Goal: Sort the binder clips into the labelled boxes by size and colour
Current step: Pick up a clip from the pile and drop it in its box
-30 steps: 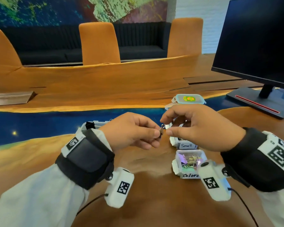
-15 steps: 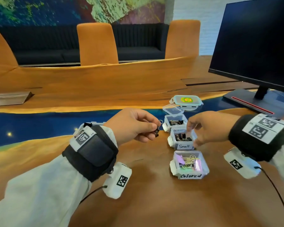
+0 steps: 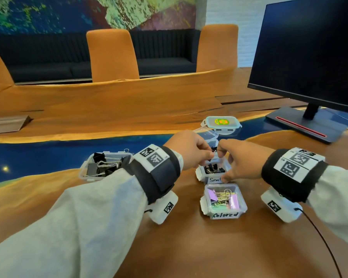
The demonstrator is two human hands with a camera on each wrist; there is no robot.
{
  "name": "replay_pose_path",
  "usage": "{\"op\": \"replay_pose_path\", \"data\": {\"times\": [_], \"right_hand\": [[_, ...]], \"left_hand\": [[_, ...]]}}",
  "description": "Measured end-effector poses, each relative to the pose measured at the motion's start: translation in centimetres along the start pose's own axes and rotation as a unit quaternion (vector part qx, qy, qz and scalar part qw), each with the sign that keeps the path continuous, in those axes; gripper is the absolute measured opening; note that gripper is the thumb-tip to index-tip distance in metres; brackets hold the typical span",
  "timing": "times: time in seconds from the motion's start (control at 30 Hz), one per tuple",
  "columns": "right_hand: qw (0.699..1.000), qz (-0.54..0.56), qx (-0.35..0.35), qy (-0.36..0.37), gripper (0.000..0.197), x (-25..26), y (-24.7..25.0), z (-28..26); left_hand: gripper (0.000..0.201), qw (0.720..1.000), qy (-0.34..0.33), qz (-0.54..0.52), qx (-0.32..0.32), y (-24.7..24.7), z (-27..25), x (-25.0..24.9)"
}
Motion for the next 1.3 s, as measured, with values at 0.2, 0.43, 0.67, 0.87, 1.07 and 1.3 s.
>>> {"op": "replay_pose_path", "data": {"times": [0.2, 0.43, 0.67, 0.87, 1.07, 1.3], "right_hand": [[0.999, 0.031, -0.004, -0.006, 0.06, -0.7, -0.3, 0.1], [0.999, 0.042, -0.004, -0.009, 0.061, -0.9, -0.3, 0.5], [0.999, 0.037, -0.001, -0.006, 0.068, -0.9, -0.5, 1.2], [0.999, 0.039, 0.008, -0.01, 0.071, -1.1, -0.4, 1.4], [0.999, 0.036, 0.011, -0.014, 0.076, -1.0, -0.5, 1.5], [0.998, 0.05, -0.029, 0.012, 0.075, -1.4, 1.3, 0.9]], "left_hand": [[0.015, 0.995, 0.064, 0.053, -0.051, 2.7, 1.6, 3.1], [0.026, 0.964, 0.104, 0.241, 0.035, 2.7, 2.1, 5.6], [0.039, 0.939, 0.06, 0.325, 0.093, -0.3, 2.4, 5.5], [0.014, 0.933, 0.063, 0.345, 0.084, -0.8, 2.0, 5.7], [0.015, 0.958, 0.054, 0.282, 0.008, 1.4, 0.6, 5.5], [0.02, 0.898, 0.152, -0.414, 0.011, 3.8, -3.0, 7.2]]}}
Point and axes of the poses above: each hand's wrist, its own z-axis towards the middle knuckle, its own y-axis out of the back of the hand, x = y × z, the point moved 7 cm from there along z, towards the middle knuckle
